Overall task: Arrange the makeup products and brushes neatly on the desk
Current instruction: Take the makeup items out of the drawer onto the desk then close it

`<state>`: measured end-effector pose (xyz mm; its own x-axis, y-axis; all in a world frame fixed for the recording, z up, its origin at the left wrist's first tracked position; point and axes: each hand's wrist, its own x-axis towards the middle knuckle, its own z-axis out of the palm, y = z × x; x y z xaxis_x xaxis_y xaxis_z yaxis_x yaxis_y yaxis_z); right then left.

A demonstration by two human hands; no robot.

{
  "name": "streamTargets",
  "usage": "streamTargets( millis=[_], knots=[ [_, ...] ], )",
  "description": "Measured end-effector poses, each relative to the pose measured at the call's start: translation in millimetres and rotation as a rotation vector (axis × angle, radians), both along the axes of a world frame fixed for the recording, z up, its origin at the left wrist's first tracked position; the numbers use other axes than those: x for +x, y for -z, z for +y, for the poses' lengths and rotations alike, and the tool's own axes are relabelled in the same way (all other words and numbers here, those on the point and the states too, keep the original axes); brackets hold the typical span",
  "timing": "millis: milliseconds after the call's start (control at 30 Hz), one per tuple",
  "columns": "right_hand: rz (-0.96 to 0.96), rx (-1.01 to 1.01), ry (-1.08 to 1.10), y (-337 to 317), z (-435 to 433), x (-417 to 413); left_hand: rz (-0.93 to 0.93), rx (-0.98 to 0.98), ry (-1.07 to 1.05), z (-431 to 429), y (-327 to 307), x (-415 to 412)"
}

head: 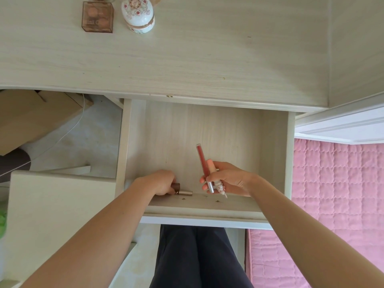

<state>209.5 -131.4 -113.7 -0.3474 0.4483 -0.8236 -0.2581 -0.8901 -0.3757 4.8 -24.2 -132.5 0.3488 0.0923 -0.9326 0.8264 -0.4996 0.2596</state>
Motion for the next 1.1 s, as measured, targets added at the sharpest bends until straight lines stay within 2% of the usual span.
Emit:
streamTargets(
  millis=[167, 333, 667, 833, 1100],
  knots=[
    [0.089, -0.021, 0.101, 0.5, 2.3, 0.1, -0.071, 0.05, -0.034, -3.4, -1.6, -8.4],
    [0.12, 0.009, 0.081, -2.3, 2.3, 2.1, -0.195, 0.118, -0.223, -4.2, -3.6, -12.0],
    [-0.085, 0.101, 0.085, -32.6, 3.7, 2.7, -0.397, -0.029, -0.998, 3.3, -42.1, 4.4],
    [-0.202, 0.186, 0.169, -63.8, 4.1, -0.8, -0.527, -0.151, -1.227, -4.5, -81.7, 12.0],
    [-0.325, 0.191, 0.389, -112.4, 1.4, -5.0, -0.679, -0.148, -1.443, -16.7, -132.6, 28.2]
  ],
)
